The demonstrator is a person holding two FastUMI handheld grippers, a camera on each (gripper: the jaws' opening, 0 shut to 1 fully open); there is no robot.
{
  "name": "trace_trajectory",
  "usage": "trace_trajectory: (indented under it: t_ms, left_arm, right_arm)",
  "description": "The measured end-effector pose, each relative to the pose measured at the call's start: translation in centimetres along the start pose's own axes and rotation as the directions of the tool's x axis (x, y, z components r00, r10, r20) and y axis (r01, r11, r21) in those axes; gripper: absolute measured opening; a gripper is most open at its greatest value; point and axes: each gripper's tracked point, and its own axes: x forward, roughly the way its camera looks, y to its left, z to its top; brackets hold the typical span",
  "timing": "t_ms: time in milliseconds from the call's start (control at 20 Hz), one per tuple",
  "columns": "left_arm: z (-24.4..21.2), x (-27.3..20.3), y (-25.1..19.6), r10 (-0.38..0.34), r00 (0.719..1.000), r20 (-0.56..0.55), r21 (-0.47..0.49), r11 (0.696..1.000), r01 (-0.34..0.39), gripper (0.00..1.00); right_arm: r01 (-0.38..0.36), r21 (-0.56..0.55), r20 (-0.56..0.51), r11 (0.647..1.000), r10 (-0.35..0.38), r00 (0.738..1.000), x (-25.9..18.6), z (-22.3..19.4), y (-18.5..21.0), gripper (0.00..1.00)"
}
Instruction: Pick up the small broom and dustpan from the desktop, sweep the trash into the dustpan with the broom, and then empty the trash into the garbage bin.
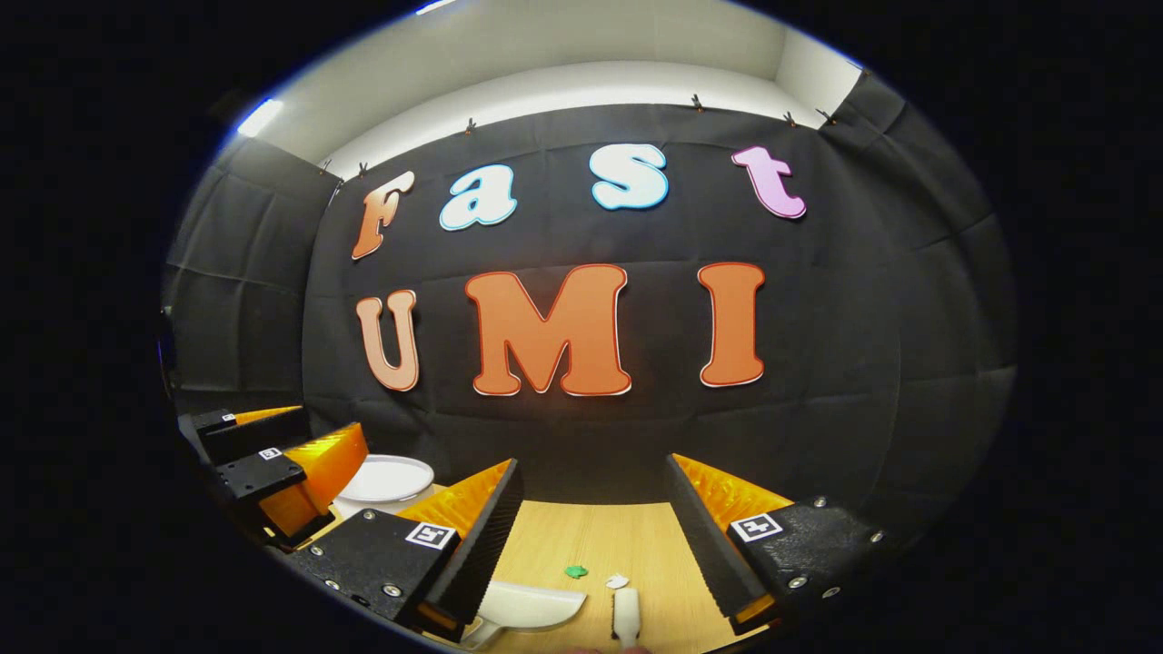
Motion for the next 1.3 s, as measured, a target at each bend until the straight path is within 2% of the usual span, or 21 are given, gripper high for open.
trace_trajectory:
  t_ms: [350, 600, 1000, 1300]
  left_arm:
    - [-0.6, -0.6, 1.4, 0.044, 0.999, -0.012, -0.017, 0.999, -0.044, 0.94]
    - [-0.3, -0.5, 1.5, 0.053, 0.999, 0.008, -0.067, 0.996, -0.052, 0.93]
    - [-1.8, 0.6, -1.2, -0.052, 0.999, -0.017, -0.039, 0.998, 0.051, 0.95]
    - [-2.8, 1.1, -0.6, -0.108, 0.994, -0.028, -0.030, 0.994, 0.107, 0.95]
  right_arm:
    - [-0.013, -0.017, 0.007, 1.000, 0.013, 1.000, -0.2, -0.2, 0.6, 0.94]
    - [0.027, -0.029, 0.021, 0.999, -0.027, 0.999, -0.7, 0.0, -0.4, 0.94]
    - [0.088, -0.068, 0.016, 0.994, -0.087, 0.996, -1.0, -0.6, -1.1, 0.94]
    - [0.141, -0.073, -0.007, 0.987, -0.142, 0.990, -1.0, -1.7, -0.5, 0.94]
